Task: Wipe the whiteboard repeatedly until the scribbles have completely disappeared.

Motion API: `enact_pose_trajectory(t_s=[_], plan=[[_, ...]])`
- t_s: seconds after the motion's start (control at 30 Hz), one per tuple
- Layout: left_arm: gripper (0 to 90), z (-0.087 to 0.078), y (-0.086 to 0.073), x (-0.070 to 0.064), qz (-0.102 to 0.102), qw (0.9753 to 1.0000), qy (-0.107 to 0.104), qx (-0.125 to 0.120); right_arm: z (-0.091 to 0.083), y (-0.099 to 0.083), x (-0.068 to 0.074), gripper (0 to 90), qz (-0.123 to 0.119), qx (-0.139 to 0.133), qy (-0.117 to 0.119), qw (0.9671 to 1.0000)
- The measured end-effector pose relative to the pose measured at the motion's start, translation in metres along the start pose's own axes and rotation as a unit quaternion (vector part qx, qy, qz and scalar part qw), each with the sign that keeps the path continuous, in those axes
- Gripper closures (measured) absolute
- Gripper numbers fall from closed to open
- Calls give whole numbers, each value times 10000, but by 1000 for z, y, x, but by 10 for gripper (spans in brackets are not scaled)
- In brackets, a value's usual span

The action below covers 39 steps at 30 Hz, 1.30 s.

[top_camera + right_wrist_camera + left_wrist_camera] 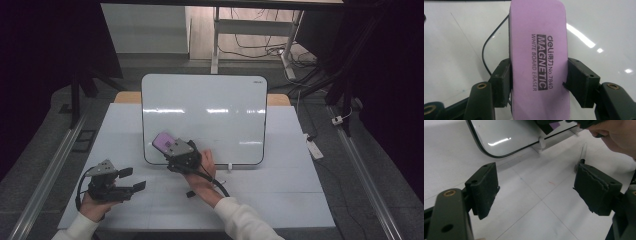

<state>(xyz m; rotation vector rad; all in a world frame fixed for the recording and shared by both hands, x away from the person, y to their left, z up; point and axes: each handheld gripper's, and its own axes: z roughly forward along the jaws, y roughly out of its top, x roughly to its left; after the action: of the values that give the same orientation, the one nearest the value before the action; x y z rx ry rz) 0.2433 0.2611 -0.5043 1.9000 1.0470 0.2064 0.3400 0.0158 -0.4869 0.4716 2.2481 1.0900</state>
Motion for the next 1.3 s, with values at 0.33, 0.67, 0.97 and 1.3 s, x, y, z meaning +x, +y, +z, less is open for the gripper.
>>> enact_pose_trajectory(t_s=[0.33, 0.67, 0.97, 1.3], plan=[[202, -2, 0, 0, 5, 10000, -8, -45, -55, -24, -84, 403, 835, -44, -1062, 9908], [202, -1, 1, -1, 16, 10000, -18, -35, -61, -47, -65, 402, 659, 300, -894, 9934], [201, 0, 1, -1, 5, 10000, -37, -37, -68, -53, -73, 402, 524, 377, -1099, 9918], [201, 1, 2, -1, 23, 10000, -26, -19, -37, -24, -45, 402, 338, 107, -831, 9959]])
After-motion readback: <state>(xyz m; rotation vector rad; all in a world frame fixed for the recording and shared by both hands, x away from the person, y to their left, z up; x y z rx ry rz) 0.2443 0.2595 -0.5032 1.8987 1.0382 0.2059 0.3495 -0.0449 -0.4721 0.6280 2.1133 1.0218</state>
